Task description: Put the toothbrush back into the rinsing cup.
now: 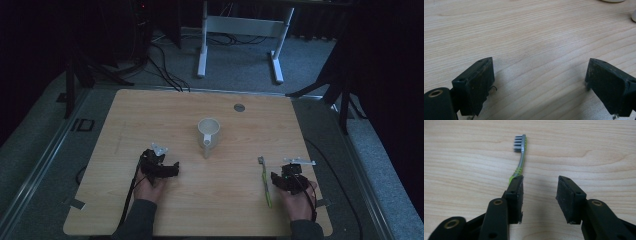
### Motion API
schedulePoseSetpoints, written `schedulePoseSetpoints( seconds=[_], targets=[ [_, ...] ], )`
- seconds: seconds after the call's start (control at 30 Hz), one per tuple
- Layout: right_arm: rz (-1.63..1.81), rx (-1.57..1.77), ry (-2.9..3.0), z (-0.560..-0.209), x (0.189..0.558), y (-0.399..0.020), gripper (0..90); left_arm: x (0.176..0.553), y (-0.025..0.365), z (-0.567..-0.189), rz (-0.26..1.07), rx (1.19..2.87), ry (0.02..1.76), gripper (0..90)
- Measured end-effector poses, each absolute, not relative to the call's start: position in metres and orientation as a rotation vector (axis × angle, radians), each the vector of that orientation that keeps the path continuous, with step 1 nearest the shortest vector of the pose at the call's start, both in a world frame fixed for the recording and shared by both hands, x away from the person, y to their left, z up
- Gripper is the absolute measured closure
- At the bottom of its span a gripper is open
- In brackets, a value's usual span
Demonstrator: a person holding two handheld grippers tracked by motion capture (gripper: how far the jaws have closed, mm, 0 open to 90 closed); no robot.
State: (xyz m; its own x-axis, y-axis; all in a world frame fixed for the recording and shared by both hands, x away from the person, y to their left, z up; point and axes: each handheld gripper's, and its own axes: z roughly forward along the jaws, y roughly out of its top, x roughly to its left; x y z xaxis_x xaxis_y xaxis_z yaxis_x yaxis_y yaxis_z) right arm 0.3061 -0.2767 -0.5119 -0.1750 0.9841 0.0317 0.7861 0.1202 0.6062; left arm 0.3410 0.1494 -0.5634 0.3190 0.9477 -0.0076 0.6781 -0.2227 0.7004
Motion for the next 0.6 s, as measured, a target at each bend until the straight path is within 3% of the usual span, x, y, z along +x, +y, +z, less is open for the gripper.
schedulePoseSetpoints(
  seconds=[0.6],
  targets=[
    [0.709,1.762,2.069,-0.495,0.312,-0.268,56.3,0.341,0.148,-0.563,0.574,1.992,1.422,9.2]
  ],
)
